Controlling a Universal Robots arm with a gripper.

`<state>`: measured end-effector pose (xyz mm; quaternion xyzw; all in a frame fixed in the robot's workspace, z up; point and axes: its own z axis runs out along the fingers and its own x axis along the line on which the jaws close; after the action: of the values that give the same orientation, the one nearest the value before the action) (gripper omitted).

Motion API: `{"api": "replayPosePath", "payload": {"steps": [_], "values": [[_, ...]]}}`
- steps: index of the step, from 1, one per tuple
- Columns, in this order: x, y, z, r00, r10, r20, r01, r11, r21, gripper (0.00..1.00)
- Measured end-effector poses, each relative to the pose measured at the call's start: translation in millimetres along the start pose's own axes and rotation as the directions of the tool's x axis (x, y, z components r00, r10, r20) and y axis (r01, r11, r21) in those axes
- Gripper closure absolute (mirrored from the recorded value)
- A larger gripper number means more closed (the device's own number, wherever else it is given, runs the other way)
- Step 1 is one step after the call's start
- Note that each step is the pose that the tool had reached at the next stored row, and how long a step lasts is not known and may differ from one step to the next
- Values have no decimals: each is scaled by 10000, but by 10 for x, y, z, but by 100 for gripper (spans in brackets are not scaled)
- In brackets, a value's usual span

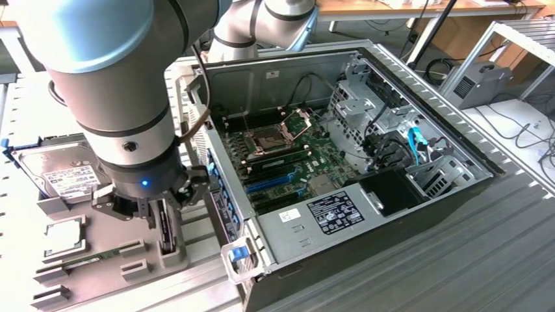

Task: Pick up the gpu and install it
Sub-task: 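Pick up the gpu and move the gpu toward the slot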

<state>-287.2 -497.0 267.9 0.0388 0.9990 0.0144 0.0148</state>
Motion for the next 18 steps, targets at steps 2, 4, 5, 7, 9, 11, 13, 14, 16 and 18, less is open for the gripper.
{"api": "replayPosePath", "payload": {"steps": [2,4,5,7,9,11,13,14,16,18], "values": [[1,11,6,10000,0,0,0,10000,-1,58],[1,19,12,10000,-1,2,1,10000,-2,58],[2,23,14,10000,-1,1,1,10000,-2,58],[3,31,20,10000,0,1,0,10000,-2,58],[3,35,23,10000,-1,0,1,10000,-1,58],[4,38,26,10000,0,1,0,10000,-1,58],[4,41,29,10000,0,1,0,10000,-1,58],[4,42,30,10000,-1,1,1,10000,-1,58],[4,45,31,10000,0,0,0,10000,-1,58],[5,46,35,10000,0,0,0,10000,1,58]]}}
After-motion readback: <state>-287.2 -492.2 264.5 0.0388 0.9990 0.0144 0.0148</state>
